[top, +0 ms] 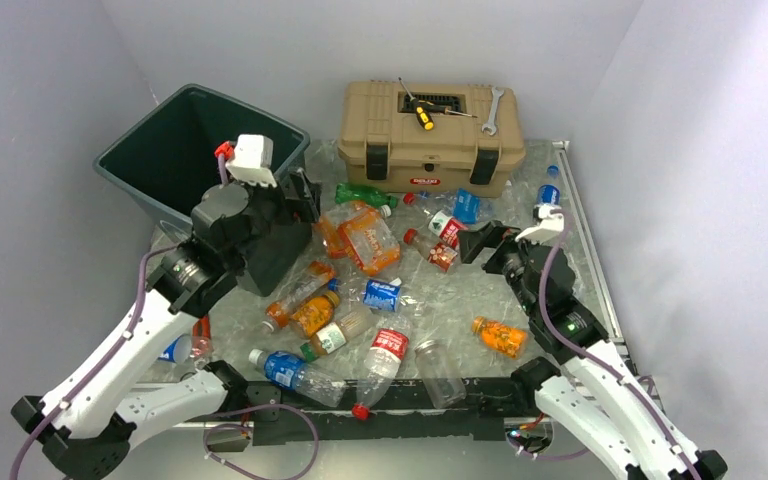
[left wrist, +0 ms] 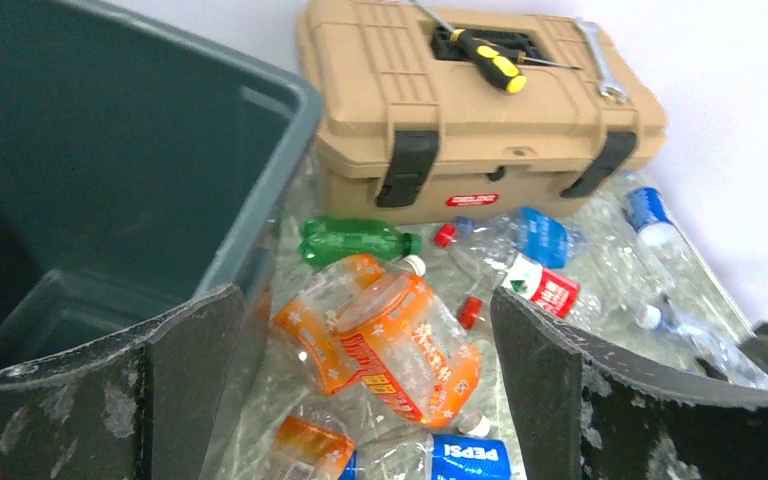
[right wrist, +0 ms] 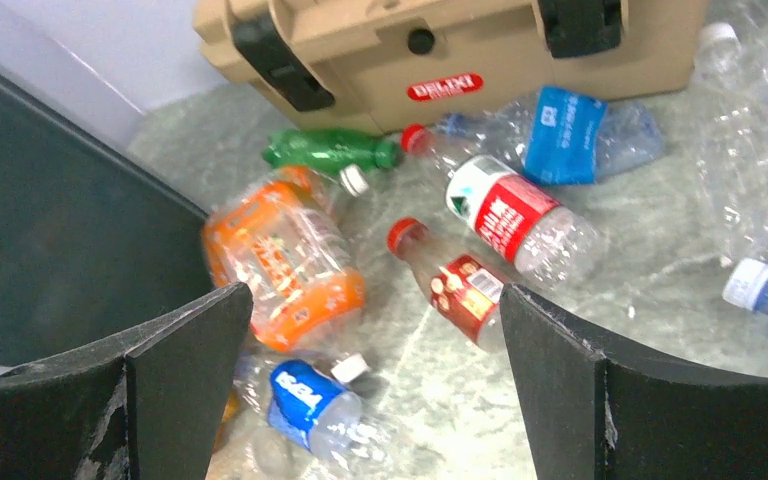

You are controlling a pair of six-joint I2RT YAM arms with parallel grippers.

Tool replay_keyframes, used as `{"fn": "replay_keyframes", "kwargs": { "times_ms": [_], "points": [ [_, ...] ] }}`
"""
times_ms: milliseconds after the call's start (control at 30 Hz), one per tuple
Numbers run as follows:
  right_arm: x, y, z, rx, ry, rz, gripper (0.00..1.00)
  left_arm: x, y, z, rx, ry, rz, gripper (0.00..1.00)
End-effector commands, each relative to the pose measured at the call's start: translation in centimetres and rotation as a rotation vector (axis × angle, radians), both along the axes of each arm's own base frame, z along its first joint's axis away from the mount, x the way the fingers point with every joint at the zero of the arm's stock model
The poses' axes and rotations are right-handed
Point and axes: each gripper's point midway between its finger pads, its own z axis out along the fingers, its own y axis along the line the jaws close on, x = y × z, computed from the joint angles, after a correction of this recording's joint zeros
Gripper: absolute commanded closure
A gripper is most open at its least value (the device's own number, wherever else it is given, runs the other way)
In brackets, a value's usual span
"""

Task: Put the plastic bottles in the bin
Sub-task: Pick up the plastic bottle from the corner of the board.

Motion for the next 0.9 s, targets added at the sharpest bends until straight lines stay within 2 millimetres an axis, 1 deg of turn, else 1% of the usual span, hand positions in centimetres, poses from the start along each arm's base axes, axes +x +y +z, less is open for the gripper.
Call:
{"fn": "replay_keyframes", "kwargs": {
  "times_ms": [0, 100, 133, 200, 300, 400, 433, 500, 533, 567, 667, 800, 867],
  "points": [
    [0.0, -0.5, -0.9, -0.097, 0.072, -0.006, 0.00, -1.5, -2.6, 2.5, 0.050, -0.184, -0.211, 0.01],
    [-0.4, 0.9, -2.7, -0.140, 0.122, 0.090, 0.01, -3.3, -3.9, 1.7, 0.125, -0.234, -0.356, 0.01],
    [-0.6, 1.5, -3.5, -0.154, 0.150, 0.128, 0.02, -3.5, -4.2, 1.4, 0.135, -0.246, -0.375, 0.01],
    [-1.0, 2.8, -5.5, -0.184, 0.237, 0.211, 0.04, -3.3, -4.1, 1.1, 0.143, -0.245, -0.363, 0.01],
    [-1.7, 4.2, -8.6, -0.225, 0.389, 0.289, 0.06, -2.9, -4.3, 0.3, 0.174, -0.213, -0.362, 0.01],
    [-3.1, 5.6, -10.3, -0.258, 0.519, 0.351, 0.06, -2.8, -4.6, -0.2, 0.201, -0.197, -0.355, 0.01],
    [-3.9, 6.1, -10.6, -0.259, 0.565, 0.374, 0.05, -2.8, -4.6, -0.4, 0.204, -0.194, -0.350, 0.01],
    [-6.0, 7.3, -11.5, -0.263, 0.645, 0.436, 0.01, -2.7, -4.6, -0.5, 0.206, -0.193, -0.342, 0.01],
    [-7.0, 7.8, -11.8, -0.272, 0.682, 0.463, 0.00, -2.7, -4.7, -0.6, 0.205, -0.194, -0.341, 0.01],
    [-8.3, 7.9, -12.2, -0.295, 0.725, 0.477, 0.00, -2.7, -4.7, -0.6, 0.205, -0.193, -0.343, 0.01],
    [-10.9, 8.4, -12.8, -0.351, 0.795, 0.501, 0.00, -2.8, -4.9, -0.6, 0.206, -0.191, -0.354, 0.01],
    [-13.3, 8.5, -13.3, -0.383, 0.850, 0.509, 0.00, -2.7, -4.9, -0.7, 0.211, -0.182, -0.354, 0.01],
    [-14.3, 8.4, -13.9, -0.389, 0.880, 0.513, 0.00, -2.7, -4.8, -0.7, 0.213, -0.181, -0.350, 0.01]
  ]
}}
